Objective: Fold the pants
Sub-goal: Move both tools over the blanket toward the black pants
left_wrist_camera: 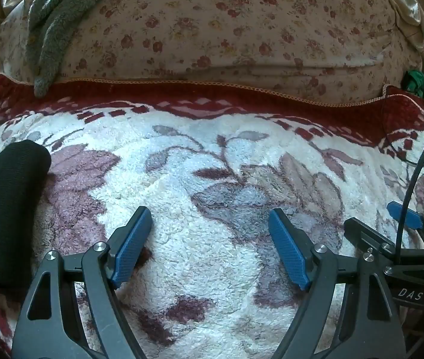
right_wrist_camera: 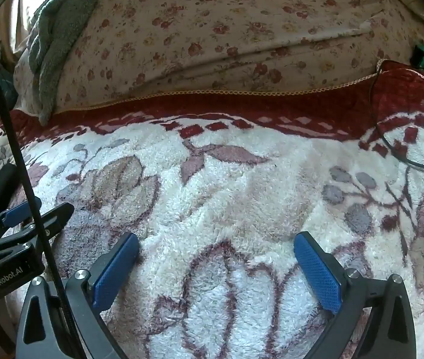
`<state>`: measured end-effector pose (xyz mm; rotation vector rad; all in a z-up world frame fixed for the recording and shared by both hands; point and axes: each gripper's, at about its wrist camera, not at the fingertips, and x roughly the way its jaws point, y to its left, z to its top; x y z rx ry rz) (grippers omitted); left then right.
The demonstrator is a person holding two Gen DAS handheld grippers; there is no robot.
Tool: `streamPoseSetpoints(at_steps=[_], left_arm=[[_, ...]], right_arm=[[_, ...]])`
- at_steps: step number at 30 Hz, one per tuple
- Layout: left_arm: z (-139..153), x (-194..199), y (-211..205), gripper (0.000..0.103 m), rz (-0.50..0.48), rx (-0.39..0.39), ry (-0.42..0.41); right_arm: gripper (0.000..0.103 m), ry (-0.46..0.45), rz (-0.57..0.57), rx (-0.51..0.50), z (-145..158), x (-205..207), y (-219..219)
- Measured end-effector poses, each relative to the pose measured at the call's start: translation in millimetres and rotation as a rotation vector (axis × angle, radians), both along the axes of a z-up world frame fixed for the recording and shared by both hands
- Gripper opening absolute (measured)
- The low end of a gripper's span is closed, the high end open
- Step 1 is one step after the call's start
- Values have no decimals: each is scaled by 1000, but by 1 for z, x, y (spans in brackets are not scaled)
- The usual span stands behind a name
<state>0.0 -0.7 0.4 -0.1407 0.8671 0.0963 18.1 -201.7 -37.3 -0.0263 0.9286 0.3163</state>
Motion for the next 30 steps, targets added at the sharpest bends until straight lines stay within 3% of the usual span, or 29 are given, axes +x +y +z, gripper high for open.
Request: streamPoseSetpoints(at_steps=[4, 8, 12, 30], left_arm=[[0, 0, 0, 81, 0, 0, 0], [-2, 0, -6, 81, 2, 57, 5], [-1, -1, 2, 81, -2, -14, -4], [-1, 0, 4, 82, -2, -14, -3]], right_arm=[[103, 1, 0, 2, 0, 0, 0], [103, 1, 0, 1, 0, 0, 0], [103, 0, 0, 3, 0, 0, 0], [103, 1, 0, 1, 1, -2, 2]])
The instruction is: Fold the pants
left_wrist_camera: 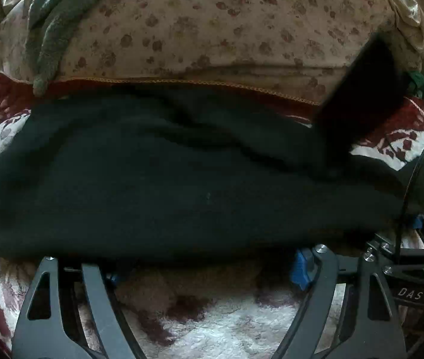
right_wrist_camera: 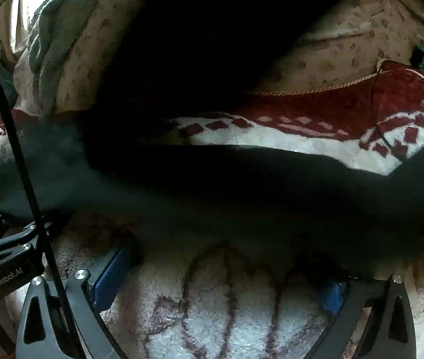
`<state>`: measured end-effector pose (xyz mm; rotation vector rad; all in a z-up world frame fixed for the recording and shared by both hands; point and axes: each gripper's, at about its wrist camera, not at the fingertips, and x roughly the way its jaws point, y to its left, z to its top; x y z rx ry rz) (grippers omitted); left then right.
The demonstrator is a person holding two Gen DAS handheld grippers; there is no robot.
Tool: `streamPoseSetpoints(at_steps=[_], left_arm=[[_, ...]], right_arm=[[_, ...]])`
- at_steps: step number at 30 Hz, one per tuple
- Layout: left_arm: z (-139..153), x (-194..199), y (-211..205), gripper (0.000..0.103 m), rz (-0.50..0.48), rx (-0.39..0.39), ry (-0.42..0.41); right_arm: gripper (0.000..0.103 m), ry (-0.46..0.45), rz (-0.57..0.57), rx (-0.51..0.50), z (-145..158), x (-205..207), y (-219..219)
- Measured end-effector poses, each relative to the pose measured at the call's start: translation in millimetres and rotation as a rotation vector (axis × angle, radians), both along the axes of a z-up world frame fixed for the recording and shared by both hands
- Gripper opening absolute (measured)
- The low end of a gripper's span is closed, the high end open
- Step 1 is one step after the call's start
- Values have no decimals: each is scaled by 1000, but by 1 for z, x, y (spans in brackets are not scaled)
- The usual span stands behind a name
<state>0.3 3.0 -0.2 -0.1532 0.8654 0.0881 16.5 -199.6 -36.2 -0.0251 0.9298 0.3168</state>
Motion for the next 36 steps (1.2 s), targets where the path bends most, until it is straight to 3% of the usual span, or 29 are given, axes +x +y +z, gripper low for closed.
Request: streamPoseSetpoints(at_steps=[16, 20, 21, 25, 29, 36], left_arm=[[0, 1, 1, 82, -1, 13, 9], [7, -3, 3, 82, -55, 13, 49], [9, -6, 4, 81, -53, 14, 54], [27, -24, 11, 81, -42, 9, 35], [49, -41, 22, 81, -22, -5, -8], [77, -68, 39, 81, 24, 59, -86]], right_arm=[[103, 3, -1, -2, -2, 4, 1], [103, 16, 1, -16, -2, 3, 4], [103, 27, 6, 1, -1, 3, 2], [85, 23, 54, 117, 10, -6, -11], [82, 74, 36, 267, 25, -22, -11], [82, -50, 39, 337, 67, -55, 0]])
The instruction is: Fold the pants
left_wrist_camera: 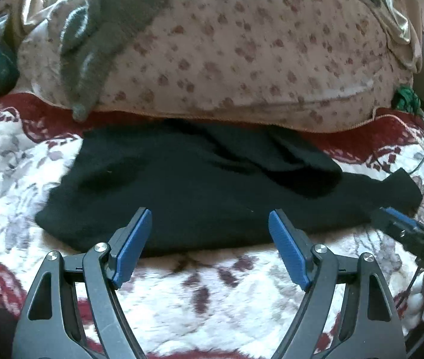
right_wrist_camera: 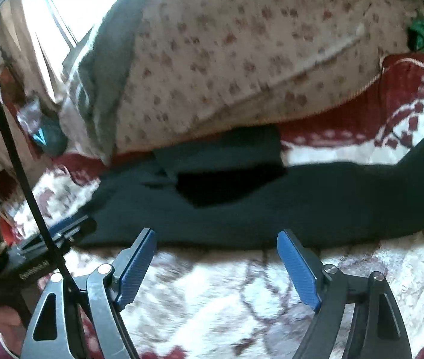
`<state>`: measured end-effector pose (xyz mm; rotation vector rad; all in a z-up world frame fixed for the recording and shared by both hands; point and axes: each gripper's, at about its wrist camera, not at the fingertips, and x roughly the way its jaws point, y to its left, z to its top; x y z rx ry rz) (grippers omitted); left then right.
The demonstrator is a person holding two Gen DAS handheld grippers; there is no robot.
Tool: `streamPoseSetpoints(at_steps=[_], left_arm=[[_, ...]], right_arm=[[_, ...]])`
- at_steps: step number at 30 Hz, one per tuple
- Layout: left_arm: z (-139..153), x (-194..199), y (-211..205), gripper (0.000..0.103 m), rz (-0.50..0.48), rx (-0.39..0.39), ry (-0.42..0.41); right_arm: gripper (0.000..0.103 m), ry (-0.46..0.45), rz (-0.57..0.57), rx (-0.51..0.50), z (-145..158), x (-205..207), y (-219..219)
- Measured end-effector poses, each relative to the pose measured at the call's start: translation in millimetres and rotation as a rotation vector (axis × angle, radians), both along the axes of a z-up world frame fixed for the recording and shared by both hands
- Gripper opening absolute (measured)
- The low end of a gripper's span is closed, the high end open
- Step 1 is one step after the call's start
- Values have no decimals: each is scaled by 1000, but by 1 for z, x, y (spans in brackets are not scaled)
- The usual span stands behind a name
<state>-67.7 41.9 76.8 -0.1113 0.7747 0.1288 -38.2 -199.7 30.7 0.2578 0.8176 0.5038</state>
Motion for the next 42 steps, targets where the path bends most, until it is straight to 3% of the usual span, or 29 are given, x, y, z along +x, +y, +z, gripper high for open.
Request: streamPoseSetpoints(at_steps=[7, 17, 25, 36, 39, 42], left_arm=[[11, -18, 20, 81, 30, -32, -29], [15, -30, 35, 81, 80, -8, -49], [9, -30, 45, 81, 108, -39, -28], [-22, -45, 93, 81, 186, -140, 25], [-32, -45, 102, 81, 204, -163, 44], [-42, -44, 113, 81, 225, -239, 65]], right_arm=[[82, -18, 32, 16, 15, -13, 15], [82, -19, 64, 13, 18, -15, 24], [82, 7, 42, 7, 11, -14, 16], [81, 82, -29, -16, -20, -7, -13], [81, 126, -64, 28, -28, -2, -27], [81, 171, -103, 75, -36, 4, -39]])
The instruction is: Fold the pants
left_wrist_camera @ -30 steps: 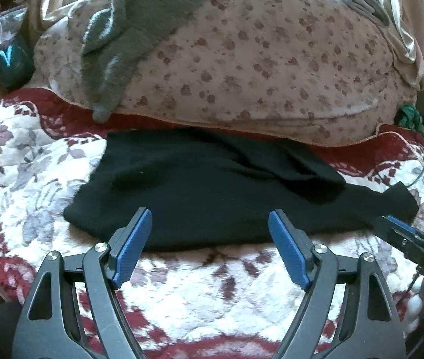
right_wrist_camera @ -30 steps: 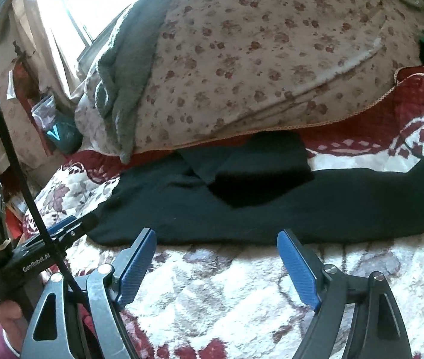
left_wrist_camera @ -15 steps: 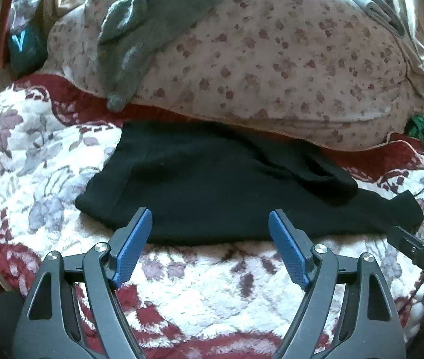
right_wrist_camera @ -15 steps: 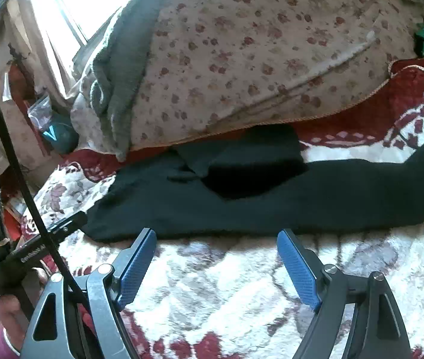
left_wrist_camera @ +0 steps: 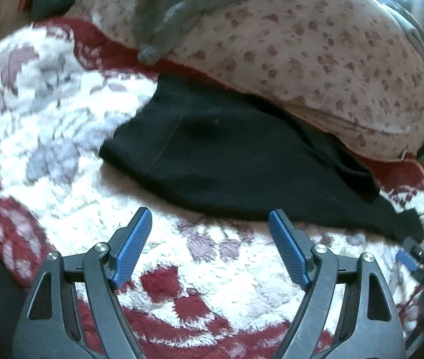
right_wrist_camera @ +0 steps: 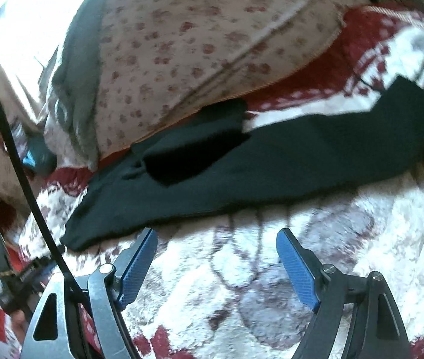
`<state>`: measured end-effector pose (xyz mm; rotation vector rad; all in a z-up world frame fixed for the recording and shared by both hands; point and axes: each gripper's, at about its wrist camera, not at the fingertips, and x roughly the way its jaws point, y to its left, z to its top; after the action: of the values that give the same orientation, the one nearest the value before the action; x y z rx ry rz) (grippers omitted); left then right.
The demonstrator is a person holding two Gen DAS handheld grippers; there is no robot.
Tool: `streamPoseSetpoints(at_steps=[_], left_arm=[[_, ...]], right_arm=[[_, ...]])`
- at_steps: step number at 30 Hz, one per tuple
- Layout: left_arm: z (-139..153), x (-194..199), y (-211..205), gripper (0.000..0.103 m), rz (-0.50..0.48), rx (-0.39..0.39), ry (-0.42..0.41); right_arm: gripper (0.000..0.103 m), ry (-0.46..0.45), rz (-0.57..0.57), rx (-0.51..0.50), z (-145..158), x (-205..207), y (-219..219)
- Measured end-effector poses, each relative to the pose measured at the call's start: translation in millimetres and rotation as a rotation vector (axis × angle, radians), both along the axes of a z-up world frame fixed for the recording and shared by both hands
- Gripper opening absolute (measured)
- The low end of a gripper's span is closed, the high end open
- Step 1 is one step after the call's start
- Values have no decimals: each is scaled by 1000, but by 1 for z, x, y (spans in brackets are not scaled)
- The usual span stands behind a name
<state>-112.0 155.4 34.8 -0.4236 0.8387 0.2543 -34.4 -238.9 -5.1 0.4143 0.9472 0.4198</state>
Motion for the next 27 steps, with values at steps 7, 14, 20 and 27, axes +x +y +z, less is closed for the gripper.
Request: streamPoseSetpoints(at_steps=[7, 14, 20, 27], left_arm=[[-13, 13, 22, 81, 93, -116, 19], [-19, 38, 23, 81, 136, -117, 13], [-20, 58, 18, 85, 177, -81, 22], [-19, 74, 27, 55, 129, -155, -16]], right_arm=[[81, 5, -21, 43, -5, 11, -6], [81, -2, -32, 82, -14, 25, -12], [81, -27, -61, 134, -21, 47, -17], [25, -24, -155, 171, -31, 64, -26]])
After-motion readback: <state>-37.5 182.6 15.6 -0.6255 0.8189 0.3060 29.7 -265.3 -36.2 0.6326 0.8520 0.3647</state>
